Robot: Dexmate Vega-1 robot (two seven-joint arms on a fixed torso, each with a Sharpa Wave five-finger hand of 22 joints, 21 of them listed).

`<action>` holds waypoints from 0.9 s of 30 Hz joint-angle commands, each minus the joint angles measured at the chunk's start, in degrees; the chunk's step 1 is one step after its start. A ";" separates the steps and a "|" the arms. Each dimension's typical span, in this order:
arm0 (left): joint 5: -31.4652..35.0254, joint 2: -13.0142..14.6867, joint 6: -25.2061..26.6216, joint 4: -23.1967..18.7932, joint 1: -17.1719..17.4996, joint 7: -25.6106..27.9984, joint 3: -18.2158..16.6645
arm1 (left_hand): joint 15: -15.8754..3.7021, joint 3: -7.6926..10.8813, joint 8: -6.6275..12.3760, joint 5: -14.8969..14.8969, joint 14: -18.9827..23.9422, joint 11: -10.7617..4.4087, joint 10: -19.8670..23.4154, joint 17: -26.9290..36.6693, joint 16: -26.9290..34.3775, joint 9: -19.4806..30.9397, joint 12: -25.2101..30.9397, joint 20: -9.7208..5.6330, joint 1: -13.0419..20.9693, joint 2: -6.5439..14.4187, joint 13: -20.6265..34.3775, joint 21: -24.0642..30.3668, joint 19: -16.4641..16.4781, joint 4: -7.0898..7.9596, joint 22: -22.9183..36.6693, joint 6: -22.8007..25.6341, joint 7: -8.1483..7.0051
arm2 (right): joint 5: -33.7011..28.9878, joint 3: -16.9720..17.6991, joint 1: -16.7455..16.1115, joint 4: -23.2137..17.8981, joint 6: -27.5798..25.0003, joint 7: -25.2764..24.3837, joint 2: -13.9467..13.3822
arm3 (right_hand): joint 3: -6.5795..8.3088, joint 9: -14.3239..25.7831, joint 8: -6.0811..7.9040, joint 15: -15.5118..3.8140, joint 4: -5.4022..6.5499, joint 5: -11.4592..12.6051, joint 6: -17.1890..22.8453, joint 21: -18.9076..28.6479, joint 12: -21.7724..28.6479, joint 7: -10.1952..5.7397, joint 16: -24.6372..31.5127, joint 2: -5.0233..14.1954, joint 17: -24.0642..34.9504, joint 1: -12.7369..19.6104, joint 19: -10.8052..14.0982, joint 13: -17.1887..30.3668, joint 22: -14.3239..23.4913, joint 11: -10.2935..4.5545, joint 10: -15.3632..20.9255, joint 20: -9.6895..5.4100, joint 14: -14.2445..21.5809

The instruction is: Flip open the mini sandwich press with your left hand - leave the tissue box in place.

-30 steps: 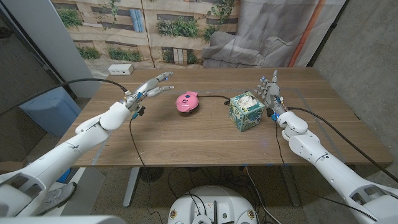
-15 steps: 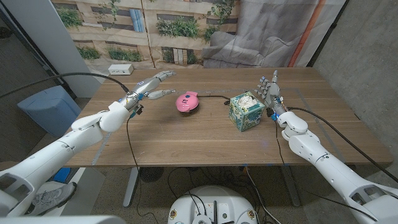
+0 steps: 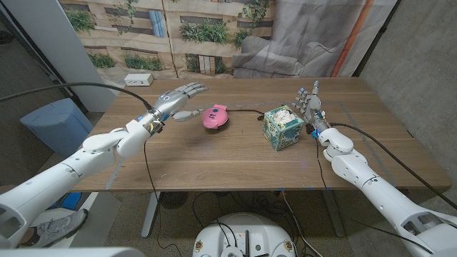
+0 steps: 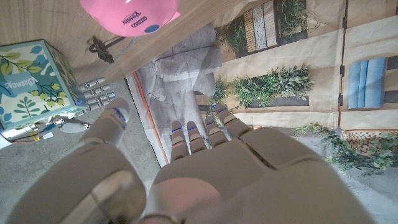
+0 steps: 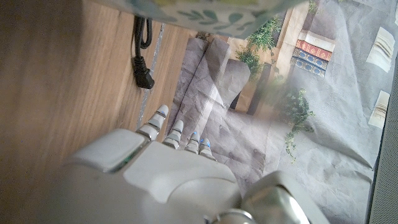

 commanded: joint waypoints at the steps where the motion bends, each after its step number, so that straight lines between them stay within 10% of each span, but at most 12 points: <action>1: 8.53 1.33 8.28 -4.02 0.08 0.08 3.46 | -2.97 0.61 -0.28 0.39 0.64 -0.32 0.10 0.07 0.10 0.23 -0.26 -3.39 1.26 -0.09 0.09 -0.44 0.21 -0.18 -0.04 -0.39 0.20 | 0.00 0.00 -0.03 -0.02 0.02 -0.01 -0.01 | -0.30 0.26 0.13 -1.02 -0.07 0.36 -0.42 -0.12 0.25 -0.02 0.36 4.99 0.34 0.25 0.21 0.22 0.13 0.08 -0.39 0.35 -0.23; 27: 21.61 0.48 24.21 -6.15 0.41 2.28 10.48 | -2.24 1.09 -1.60 0.32 -1.85 1.34 -3.45 0.11 -0.45 0.22 -1.23 -3.66 7.74 -3.86 0.11 -0.84 -2.79 0.04 0.00 -4.43 2.97 | 0.02 0.02 -0.05 -0.06 0.01 0.00 -0.04 | -0.35 0.35 0.13 -1.23 -0.07 0.38 -0.31 -0.24 0.23 -0.04 0.32 5.01 0.35 0.25 0.28 0.30 0.14 0.07 -0.37 0.38 -0.34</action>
